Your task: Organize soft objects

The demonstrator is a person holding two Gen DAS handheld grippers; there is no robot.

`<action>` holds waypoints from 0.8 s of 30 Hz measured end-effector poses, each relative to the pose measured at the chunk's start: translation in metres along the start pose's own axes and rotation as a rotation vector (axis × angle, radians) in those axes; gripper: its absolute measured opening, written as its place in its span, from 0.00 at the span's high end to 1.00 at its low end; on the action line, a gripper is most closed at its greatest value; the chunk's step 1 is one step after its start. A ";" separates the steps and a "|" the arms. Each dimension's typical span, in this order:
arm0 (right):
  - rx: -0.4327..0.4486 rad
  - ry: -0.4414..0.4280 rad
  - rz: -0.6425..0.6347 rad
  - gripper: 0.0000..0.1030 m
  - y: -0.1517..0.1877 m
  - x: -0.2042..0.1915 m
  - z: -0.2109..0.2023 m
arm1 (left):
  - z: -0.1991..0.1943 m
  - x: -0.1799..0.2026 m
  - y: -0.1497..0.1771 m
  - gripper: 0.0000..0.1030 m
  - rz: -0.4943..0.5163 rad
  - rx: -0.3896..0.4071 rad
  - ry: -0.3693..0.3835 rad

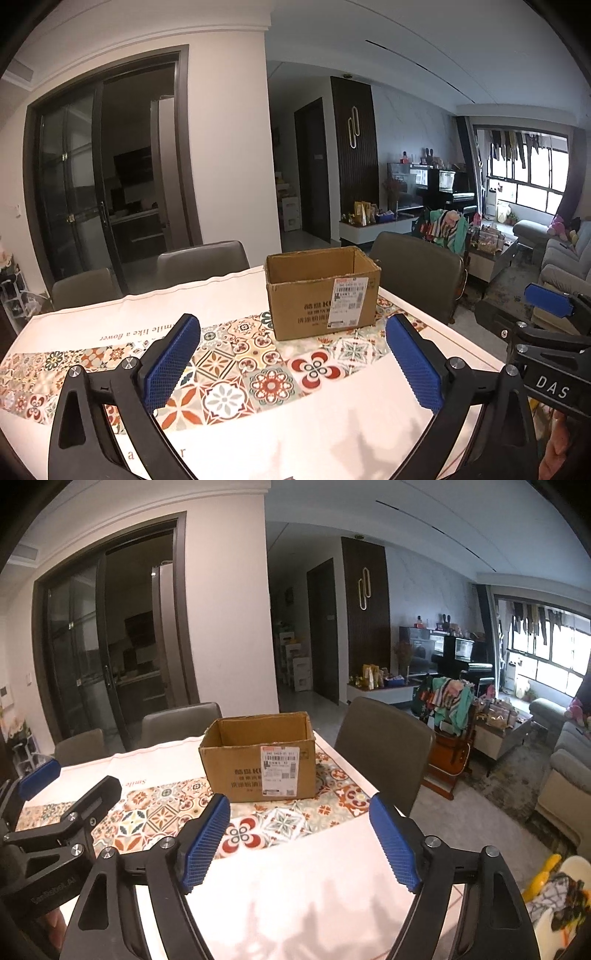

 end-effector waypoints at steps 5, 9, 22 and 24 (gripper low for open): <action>0.000 0.007 0.010 0.22 0.010 0.003 -0.017 | -0.018 0.001 0.005 0.00 0.008 0.010 -0.013; 0.004 0.010 0.013 0.22 0.016 0.005 -0.028 | -0.030 0.002 0.012 0.00 0.015 0.014 -0.024; 0.001 0.017 0.010 0.22 0.045 0.004 -0.045 | -0.052 0.002 0.042 0.00 0.007 0.012 -0.041; -0.004 0.016 0.009 0.22 0.049 0.004 -0.048 | -0.053 0.002 0.045 0.00 0.005 0.009 -0.038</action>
Point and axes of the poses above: each gripper's, at about its wrist camera, not at the fingertips, and z roughly the way its jaws point, x to its right, y to its underside, the point moved 2 cm from there along z, roughly the way its jaws point, and after that the axes turned 11 degrees about z, right-handed, at the moved point
